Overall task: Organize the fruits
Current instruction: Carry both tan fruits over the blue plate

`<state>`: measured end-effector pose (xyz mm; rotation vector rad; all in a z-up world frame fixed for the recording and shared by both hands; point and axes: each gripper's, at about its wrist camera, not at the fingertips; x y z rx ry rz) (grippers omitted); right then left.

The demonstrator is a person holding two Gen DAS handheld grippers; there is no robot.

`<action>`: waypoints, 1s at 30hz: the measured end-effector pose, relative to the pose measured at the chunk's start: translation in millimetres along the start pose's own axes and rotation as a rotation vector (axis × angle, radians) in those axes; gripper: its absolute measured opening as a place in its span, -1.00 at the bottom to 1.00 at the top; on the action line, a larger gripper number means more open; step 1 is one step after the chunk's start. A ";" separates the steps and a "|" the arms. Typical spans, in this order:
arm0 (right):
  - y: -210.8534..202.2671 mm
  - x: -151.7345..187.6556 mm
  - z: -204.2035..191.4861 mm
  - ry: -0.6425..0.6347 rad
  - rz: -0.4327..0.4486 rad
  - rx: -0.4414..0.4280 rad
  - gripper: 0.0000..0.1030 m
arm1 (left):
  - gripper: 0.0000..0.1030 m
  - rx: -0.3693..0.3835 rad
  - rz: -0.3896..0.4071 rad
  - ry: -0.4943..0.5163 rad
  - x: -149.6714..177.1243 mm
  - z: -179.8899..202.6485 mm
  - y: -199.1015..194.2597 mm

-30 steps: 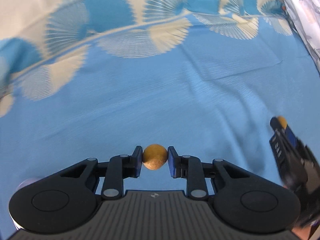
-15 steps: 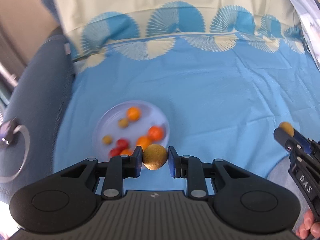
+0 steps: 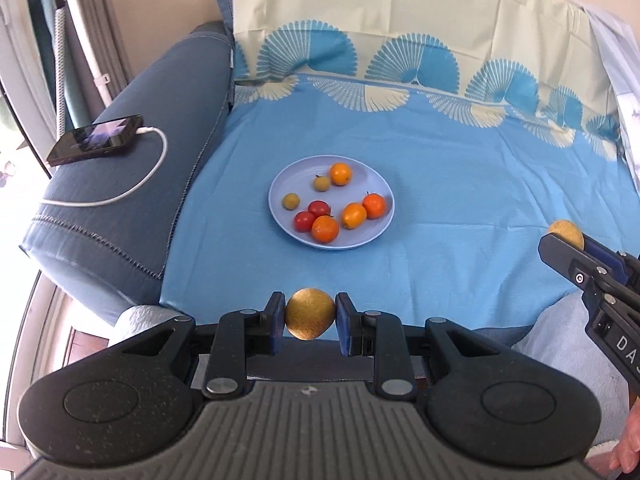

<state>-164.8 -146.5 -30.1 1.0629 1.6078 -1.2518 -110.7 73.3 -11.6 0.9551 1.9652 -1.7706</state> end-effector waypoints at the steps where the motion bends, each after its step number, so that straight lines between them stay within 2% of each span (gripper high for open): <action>1: -2.1 -0.5 -4.7 -0.014 0.002 -0.001 -0.48 | -0.43 0.004 0.006 -0.006 2.3 -3.6 -2.3; 10: -9.5 -4.8 -21.7 -0.062 0.022 0.009 -0.48 | -0.43 0.021 0.043 -0.051 4.5 -18.4 -11.7; 30: 14.7 2.2 -19.1 -0.053 -0.053 0.012 -0.48 | -0.43 0.020 -0.005 -0.068 -0.6 -22.5 16.9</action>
Point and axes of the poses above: each gripper's, at about its wrist camera, not at the fingertips, and y roughly the way its jaws point, z to its right, x to its underside, and after that the axes turned 9 degrees about -x, right-handed
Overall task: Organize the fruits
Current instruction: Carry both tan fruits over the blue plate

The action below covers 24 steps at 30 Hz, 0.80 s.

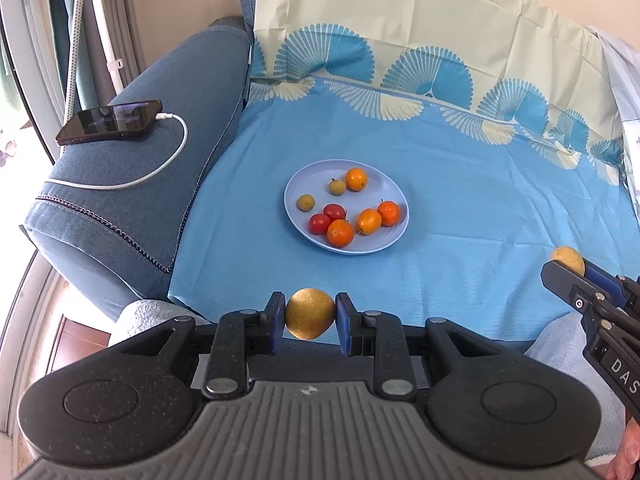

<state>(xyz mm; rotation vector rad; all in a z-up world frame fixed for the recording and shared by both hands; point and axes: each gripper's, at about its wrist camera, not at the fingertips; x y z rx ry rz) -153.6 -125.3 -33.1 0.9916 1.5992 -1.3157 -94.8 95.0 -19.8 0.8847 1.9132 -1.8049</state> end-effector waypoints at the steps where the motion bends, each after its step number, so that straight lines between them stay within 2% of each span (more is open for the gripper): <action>1: 2.4 0.2 0.6 0.001 -0.007 0.001 -0.48 | -0.43 0.001 -0.007 -0.001 -1.4 -0.5 3.3; 12: 43.1 -4.0 9.4 0.001 -0.078 0.015 -0.48 | -0.43 -0.002 -0.051 -0.017 -34.6 -5.1 45.5; 24: 132.5 -22.9 30.8 0.037 -0.142 0.003 -0.48 | -0.43 -0.050 -0.104 0.006 -99.5 16.4 124.0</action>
Point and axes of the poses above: each gripper's, at about its wrist camera, not at the fingertips, and y roughly the way its jaws point, z to its right, x to its underside, and after that the axes turned 9 degrees about -x, right-handed
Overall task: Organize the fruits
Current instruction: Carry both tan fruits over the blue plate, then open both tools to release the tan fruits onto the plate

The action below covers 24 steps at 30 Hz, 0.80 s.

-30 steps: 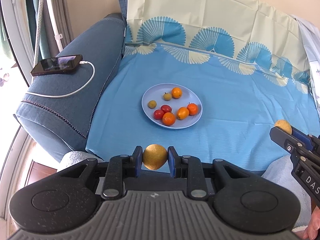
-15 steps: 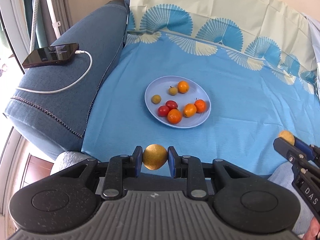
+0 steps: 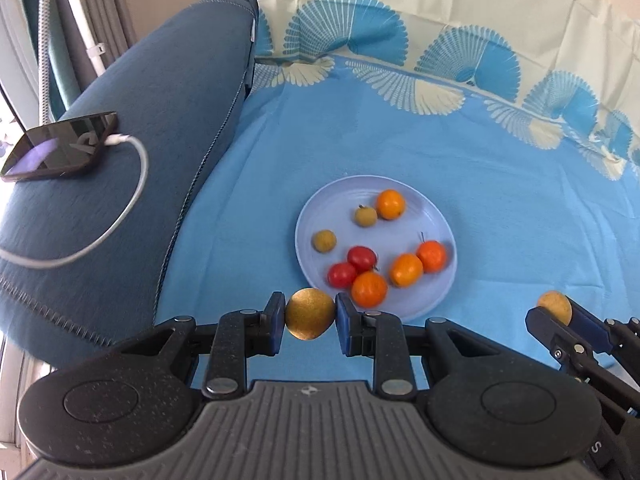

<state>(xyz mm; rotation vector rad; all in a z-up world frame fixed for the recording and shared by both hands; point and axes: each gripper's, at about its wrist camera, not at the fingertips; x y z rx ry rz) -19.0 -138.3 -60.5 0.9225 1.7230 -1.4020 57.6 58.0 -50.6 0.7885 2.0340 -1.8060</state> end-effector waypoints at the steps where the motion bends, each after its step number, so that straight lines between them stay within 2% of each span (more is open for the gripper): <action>1: 7.9 -2.6 2.5 0.001 -0.004 -0.001 -0.48 | -0.43 -0.004 -0.005 0.002 -5.0 2.2 6.3; 11: 94.0 -18.9 28.8 -0.004 -0.060 0.004 -0.48 | -0.43 -0.027 -0.067 0.036 -46.5 27.1 81.1; 23: 172.5 -13.4 37.9 -0.051 -0.164 -0.001 -0.48 | -0.43 -0.053 -0.136 0.077 -58.1 45.9 144.5; 24: 175.8 -13.3 37.2 -0.057 -0.170 -0.004 -0.48 | -0.34 -0.047 -0.131 0.083 -58.9 47.3 146.4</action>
Point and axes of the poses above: each gripper's, at about its wrist camera, not at the fingertips, and y roughly the way its jaws point, z to its right, x to its underside, and after that the axes turned 9 degrees about -x, right-handed
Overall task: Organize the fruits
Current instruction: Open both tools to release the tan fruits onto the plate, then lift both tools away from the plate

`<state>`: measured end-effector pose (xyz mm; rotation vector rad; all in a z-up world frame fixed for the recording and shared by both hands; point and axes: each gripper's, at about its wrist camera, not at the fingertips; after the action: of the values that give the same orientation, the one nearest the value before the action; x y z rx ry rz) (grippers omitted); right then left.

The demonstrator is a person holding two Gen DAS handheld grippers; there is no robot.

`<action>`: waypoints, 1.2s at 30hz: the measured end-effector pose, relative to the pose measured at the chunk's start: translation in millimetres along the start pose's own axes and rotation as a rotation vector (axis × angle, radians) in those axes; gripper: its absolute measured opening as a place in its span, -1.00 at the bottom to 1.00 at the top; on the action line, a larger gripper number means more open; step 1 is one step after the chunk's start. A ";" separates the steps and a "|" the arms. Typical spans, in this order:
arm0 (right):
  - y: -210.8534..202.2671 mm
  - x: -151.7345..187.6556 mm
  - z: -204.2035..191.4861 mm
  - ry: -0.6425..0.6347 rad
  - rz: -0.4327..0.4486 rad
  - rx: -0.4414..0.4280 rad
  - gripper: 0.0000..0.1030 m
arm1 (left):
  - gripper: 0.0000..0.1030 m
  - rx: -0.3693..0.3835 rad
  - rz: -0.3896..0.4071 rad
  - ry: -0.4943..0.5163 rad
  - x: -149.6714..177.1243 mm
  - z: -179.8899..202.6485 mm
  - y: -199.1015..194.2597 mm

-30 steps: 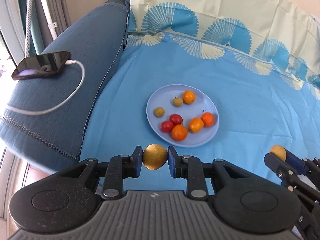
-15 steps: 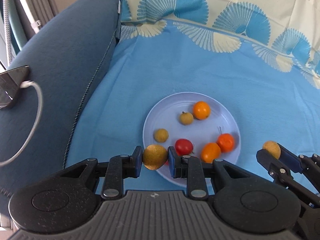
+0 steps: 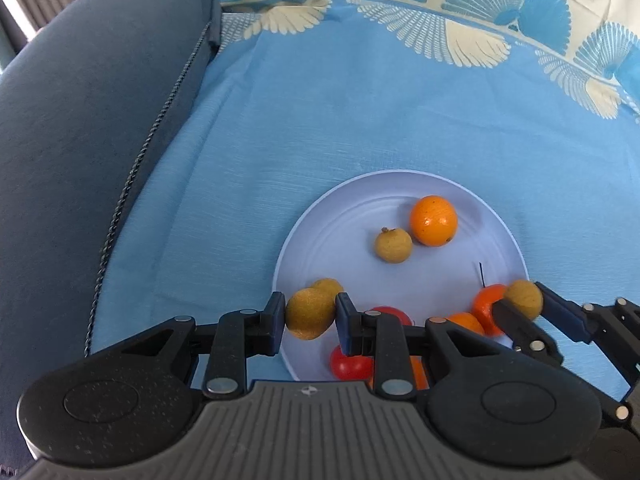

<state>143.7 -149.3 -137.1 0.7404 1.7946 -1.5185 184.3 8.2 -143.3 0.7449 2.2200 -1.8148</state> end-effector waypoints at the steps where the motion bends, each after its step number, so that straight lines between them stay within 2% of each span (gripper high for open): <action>1: 2.8 -0.5 -0.7 -0.010 -0.008 -0.006 -0.48 | 0.13 0.009 0.008 0.009 -1.3 0.6 -0.4; 2: 5.1 -1.5 -1.1 -0.020 -0.013 -0.008 -0.38 | 0.46 0.013 0.021 0.012 -2.5 0.6 -2.5; 3: 5.9 -2.9 -2.0 -0.031 -0.013 -0.007 -0.24 | 0.96 0.003 0.043 0.002 -2.9 -0.8 -6.6; 4: 5.3 -4.3 -3.1 -0.045 -0.010 -0.008 0.07 | 0.99 -0.007 0.081 -0.014 -2.3 -3.1 -13.0; 5: 3.2 -5.5 -4.5 -0.059 0.001 -0.005 0.27 | 0.99 -0.011 0.111 -0.016 -1.3 -4.5 -19.1; 7: -4.3 -6.1 -8.0 -0.079 0.017 0.011 0.49 | 0.99 -0.015 0.105 0.008 -0.1 -4.6 -25.2; 11: -26.6 -2.2 -12.3 -0.063 0.023 0.038 0.78 | 0.99 -0.016 0.058 -0.010 13.6 -9.7 -37.3; 14: -49.1 4.4 -15.5 -0.017 0.035 0.060 0.92 | 0.99 -0.009 0.039 -0.023 32.2 -14.7 -52.6; 20: -92.4 26.0 -27.0 0.047 0.014 0.092 0.97 | 0.99 -0.022 0.053 -0.014 74.6 -16.5 -91.2; 25: -121.9 44.9 -37.9 0.046 0.043 0.128 0.98 | 0.99 -0.034 0.077 -0.018 102.9 -18.2 -114.6; 36: -159.2 60.2 -49.7 0.019 0.086 0.156 0.98 | 0.99 -0.048 0.119 -0.059 122.2 -25.3 -146.3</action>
<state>-23.2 -126.2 -82.1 0.8988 1.6501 -1.6121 13.1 45.6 -64.2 0.7858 2.1264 -1.6996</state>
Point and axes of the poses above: each gripper's, at about its wrist camera, not at the fingertips, and y roughly the way its jaws point, z to its right, x to its underside, and after that the axes turned 9 degrees about -x, right-handed
